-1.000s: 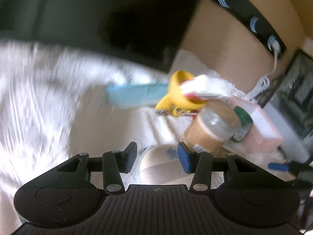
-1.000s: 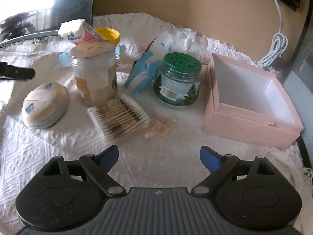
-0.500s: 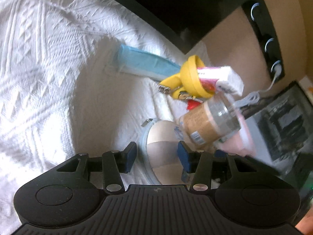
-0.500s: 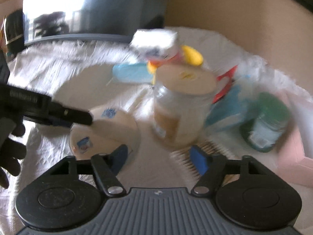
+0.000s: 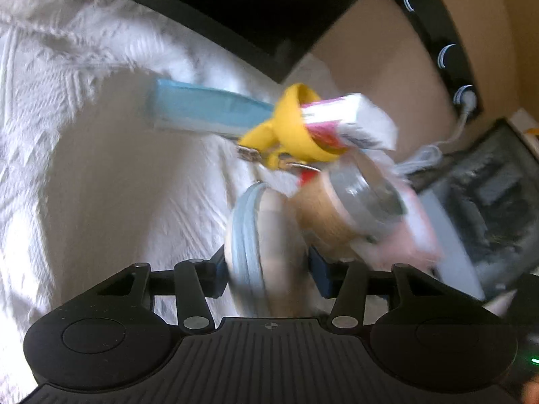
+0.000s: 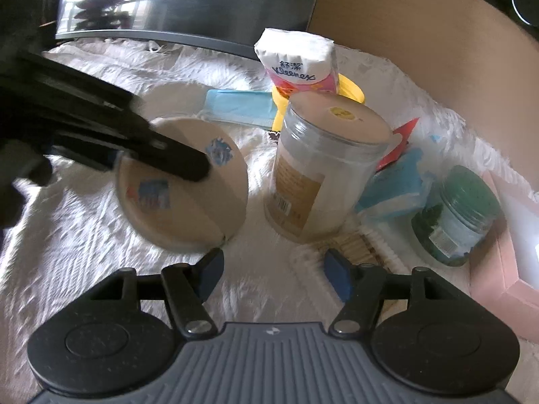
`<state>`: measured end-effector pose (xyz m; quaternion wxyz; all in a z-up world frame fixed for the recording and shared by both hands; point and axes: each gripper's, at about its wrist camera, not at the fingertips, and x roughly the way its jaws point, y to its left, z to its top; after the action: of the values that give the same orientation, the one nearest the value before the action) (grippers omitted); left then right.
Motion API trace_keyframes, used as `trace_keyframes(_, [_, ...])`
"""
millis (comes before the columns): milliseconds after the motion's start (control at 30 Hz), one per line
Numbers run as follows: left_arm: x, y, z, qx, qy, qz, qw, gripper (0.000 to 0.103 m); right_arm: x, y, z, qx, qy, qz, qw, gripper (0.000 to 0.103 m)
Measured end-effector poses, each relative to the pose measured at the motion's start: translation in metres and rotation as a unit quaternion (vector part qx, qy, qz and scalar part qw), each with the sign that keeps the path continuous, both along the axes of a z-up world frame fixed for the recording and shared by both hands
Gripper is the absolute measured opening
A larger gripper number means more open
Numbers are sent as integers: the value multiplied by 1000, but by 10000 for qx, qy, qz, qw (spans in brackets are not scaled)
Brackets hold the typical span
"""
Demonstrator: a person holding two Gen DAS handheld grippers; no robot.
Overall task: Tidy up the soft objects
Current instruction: 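Grasp the beige zippered oval case with the left gripper, then carry the oval case into the pink box and open the left gripper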
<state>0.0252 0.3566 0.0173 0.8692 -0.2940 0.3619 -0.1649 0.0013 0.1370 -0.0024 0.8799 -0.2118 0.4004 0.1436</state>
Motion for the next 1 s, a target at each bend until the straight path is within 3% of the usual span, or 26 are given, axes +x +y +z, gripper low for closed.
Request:
trace_keyframes(133, [0,-14,7,154,-121,142,9997,48,-13,-24,17,-58,-40,-9,10000,77])
trace_keyframes(367, [-27,-35,28,664,-141,594,9959,47,8,-63,18,-545,148,63,9984,77])
trace_keyframes(467, [-50,-42,39,768,-18,785,9940,47,27,-73,15,-233,372,104,9990,77])
trace_keyframes(600, [-81,-49,50,1002,206,940,9903,47,55,-87,10,671,733,-23,9950,80])
trace_keyframes(700, [-101,-53,56,1067,379,1070,9878,47,60,-84,0,748,613,194,9951,90])
trace_keyframes(800, [-111,-59,59,1147,492,1181,9851,47,60,-74,-8,378,419,431,9975,89])
trace_keyframes(867, [-115,-64,62,1143,502,1212,9848,47,57,-74,-2,353,396,490,9974,77])
trace_keyframes(1000, [-116,-73,67,1121,469,1145,9860,47,24,-85,21,400,257,642,9968,76])
